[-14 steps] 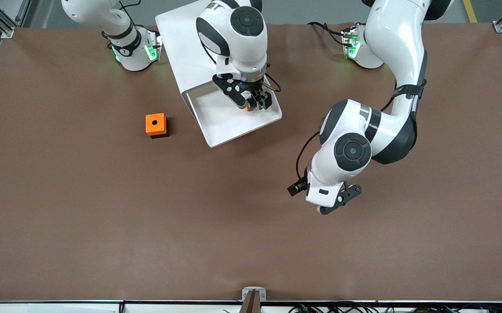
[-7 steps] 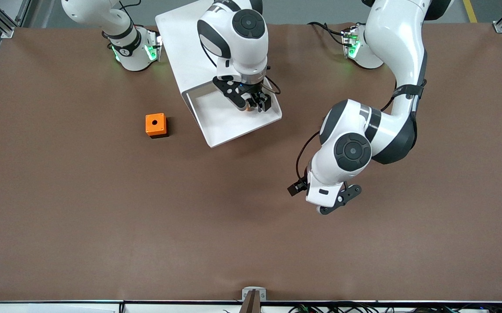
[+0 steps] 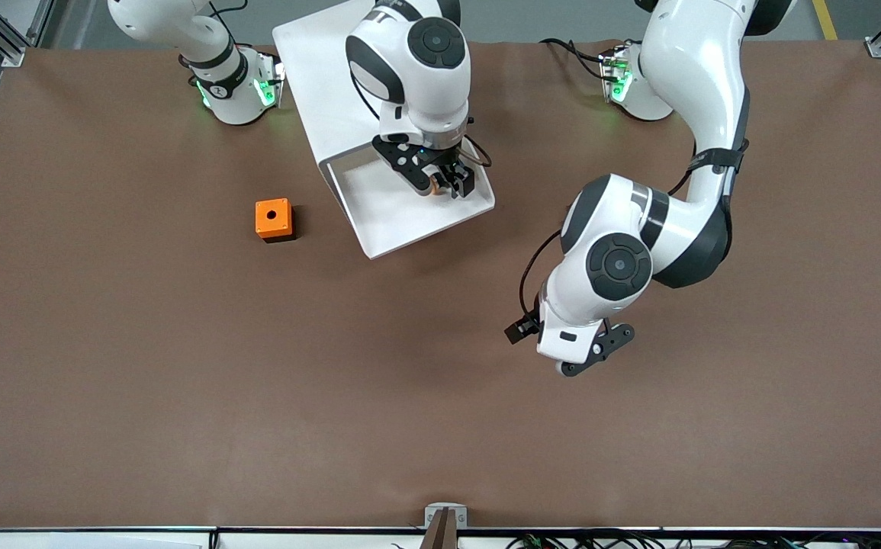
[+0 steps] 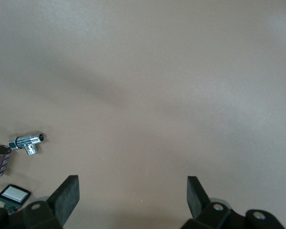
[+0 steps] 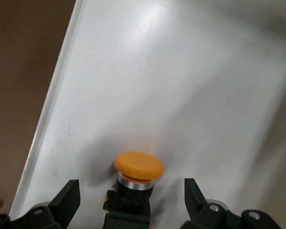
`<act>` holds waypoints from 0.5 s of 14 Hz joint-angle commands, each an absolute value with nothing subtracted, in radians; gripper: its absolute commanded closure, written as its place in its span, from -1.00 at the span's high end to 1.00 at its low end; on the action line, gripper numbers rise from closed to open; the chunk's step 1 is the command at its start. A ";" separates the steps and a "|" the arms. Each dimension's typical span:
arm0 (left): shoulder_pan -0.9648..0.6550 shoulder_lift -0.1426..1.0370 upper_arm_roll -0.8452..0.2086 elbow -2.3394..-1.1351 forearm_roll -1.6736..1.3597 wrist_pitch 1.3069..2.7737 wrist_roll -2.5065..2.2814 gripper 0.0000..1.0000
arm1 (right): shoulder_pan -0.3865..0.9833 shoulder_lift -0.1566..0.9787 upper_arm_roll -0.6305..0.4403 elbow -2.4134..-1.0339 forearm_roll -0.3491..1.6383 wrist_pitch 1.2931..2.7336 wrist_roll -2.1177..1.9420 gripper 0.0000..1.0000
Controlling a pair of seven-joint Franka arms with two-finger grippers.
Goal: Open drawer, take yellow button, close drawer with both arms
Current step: 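Lower the right gripper onto the orange button and close on it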
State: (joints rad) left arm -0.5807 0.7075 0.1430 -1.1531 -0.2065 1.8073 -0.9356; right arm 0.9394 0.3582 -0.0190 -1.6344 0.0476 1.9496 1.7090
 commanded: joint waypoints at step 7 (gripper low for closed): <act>-0.591 0.686 0.152 -1.178 -0.183 1.819 -0.927 0.99 | 0.956 0.388 -0.026 -1.609 0.031 1.954 1.746 0.78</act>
State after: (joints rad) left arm -0.5807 0.7075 0.1430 -1.1531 -0.2065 1.8073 -0.9356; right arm 0.9409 0.3763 -0.0189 -1.6334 0.0457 1.9572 1.7196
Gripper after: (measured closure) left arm 0.004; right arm 0.075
